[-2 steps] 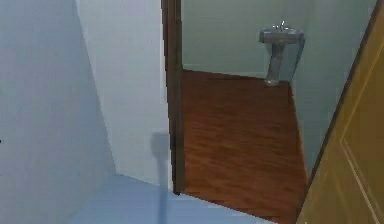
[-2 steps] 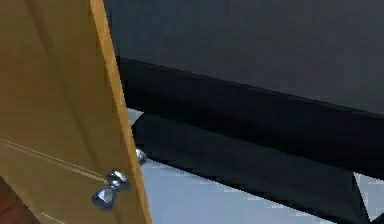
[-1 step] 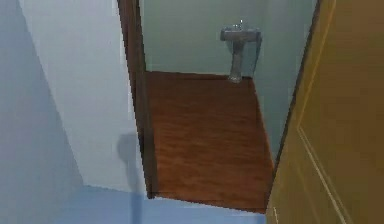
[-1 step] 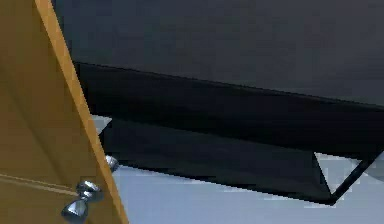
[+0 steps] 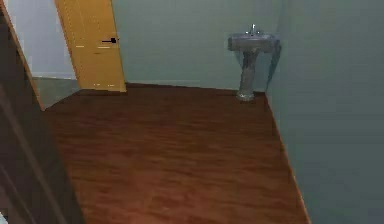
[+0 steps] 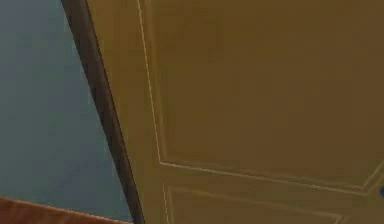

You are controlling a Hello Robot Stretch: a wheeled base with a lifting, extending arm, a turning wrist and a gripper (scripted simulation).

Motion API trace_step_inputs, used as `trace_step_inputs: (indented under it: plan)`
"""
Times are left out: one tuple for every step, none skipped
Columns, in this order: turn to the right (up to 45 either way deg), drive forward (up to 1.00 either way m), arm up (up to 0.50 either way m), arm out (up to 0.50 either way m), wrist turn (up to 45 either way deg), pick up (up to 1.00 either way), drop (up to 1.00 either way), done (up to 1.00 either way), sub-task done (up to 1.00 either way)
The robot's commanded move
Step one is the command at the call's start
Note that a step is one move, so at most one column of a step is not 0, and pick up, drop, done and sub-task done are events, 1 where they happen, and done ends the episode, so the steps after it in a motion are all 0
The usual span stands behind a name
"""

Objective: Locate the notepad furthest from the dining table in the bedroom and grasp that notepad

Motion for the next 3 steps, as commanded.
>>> trace_step_inputs:
  plan:
    - [21.0, 0.00, 0.00, 0.00, 0.0, 0.00, 0.00, 0.00, 0.00]
    - [0.0, 0.15, 0.00, 0.00, 0.0, 0.00, 0.00, 0.00, 0.00]
    - [-33.0, 0.00, 0.00, 0.00, 0.0, 0.00, 0.00, 0.00, 0.00]
